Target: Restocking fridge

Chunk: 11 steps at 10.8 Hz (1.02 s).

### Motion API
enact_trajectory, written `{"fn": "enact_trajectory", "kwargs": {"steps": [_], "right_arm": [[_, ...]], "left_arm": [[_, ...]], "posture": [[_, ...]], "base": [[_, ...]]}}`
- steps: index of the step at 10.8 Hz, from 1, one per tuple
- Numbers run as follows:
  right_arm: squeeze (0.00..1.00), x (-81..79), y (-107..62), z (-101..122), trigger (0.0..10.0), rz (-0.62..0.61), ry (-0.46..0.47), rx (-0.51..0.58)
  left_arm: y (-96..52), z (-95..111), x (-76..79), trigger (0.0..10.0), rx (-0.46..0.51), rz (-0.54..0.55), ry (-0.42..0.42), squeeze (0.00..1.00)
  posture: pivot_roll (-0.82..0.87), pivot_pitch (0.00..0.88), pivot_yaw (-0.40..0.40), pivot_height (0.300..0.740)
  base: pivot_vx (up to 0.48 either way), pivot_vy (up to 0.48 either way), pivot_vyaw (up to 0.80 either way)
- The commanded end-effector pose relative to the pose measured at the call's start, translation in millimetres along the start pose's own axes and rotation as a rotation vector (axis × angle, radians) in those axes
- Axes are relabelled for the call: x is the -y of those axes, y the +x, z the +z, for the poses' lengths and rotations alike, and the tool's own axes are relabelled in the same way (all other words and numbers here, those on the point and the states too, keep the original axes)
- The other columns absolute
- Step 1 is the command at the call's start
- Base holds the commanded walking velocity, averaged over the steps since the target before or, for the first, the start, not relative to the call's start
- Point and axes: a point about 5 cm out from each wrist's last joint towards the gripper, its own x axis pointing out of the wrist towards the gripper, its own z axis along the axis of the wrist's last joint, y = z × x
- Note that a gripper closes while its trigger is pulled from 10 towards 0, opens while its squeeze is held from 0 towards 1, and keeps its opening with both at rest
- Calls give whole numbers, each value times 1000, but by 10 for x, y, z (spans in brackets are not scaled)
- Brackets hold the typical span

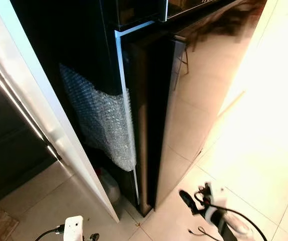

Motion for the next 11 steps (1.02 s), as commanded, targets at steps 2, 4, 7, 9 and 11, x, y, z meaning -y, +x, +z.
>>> {"fn": "enact_trajectory", "kwargs": {"steps": [2, 4, 7, 9, 11], "right_arm": [[0, 82, -122, -234, 10000, -84, 25, -93], [0, 114, -182, -339, 10000, -120, 36, -140], [0, 227, -327, -541, 10000, -259, 35, -251], [0, 239, -364, -608, 10000, -299, 33, -291], [0, 205, -401, -720, 10000, -329, 26, -348]], "left_arm": [[-15, -66, -19, 10000, -18, 13, -12, 0], [-15, -67, -20, 10000, -20, 15, -15, 0], [-16, -76, -23, 10000, -28, 13, -20, 0], [-16, -83, -24, 10000, -34, 13, -18, 0], [-16, -90, -23, 10000, -42, 11, -2, 0]], "posture": [[-102, 57, 26, 740], [-102, 56, 25, 740], [-100, 46, 29, 740], [-99, 31, 30, 740], [-90, 18, 28, 740]], "base": [[0, 0, 0], [0, 0, 0], [0, 0, 0], [0, 0, 0], [0, 0, 0]]}}
